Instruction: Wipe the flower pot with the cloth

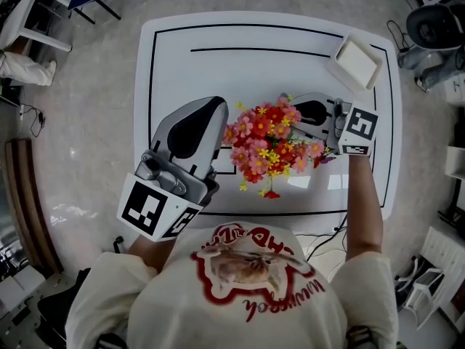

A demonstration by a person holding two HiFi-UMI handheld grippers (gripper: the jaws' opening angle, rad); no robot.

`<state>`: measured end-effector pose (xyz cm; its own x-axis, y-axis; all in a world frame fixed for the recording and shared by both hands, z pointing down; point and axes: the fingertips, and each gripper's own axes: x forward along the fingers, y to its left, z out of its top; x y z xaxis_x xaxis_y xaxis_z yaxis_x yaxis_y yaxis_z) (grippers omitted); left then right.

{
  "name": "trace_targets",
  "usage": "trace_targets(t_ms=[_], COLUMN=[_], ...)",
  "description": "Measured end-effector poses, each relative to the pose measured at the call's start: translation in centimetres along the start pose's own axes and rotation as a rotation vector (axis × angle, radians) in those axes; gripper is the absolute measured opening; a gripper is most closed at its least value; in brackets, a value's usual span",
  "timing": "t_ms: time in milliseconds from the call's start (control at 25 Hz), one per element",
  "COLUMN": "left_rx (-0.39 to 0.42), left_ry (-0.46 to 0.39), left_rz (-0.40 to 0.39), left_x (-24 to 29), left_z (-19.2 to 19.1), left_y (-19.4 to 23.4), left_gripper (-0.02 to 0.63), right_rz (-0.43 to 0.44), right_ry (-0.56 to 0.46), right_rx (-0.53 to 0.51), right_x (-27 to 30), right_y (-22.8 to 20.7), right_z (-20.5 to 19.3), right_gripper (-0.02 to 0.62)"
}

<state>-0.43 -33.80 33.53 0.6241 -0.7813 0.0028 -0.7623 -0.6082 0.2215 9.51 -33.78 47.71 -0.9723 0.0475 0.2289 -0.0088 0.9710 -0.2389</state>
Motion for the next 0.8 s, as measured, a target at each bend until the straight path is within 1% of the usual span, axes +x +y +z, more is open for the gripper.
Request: trace_targets(t_ms=[280,520,800], left_rx=[0.009,0.013,0.016], left_ry=[0.008,-0.004,-0.006], left_rz=[-0.009,-0.013,0.002], left_x=[-0.8,-1.5,-2.9], left_z=[-0.3,0.0,-0.5], left_y=[-0.7,-1.9,-2.9], left_gripper=[0.002,0.002,0.002], right_rz=[-0.049,-0.082,-0.121], right_ry=[-0.024,-0.026,-0.033], right_rx=[0.0,0.003,-0.001], right_x=[-1.2,-2.1,-2.6], right_y=[0.9,2.2,3.3], right_z=[0.0,-0.5,-1.4], right_gripper=[0.049,0.049,0.049])
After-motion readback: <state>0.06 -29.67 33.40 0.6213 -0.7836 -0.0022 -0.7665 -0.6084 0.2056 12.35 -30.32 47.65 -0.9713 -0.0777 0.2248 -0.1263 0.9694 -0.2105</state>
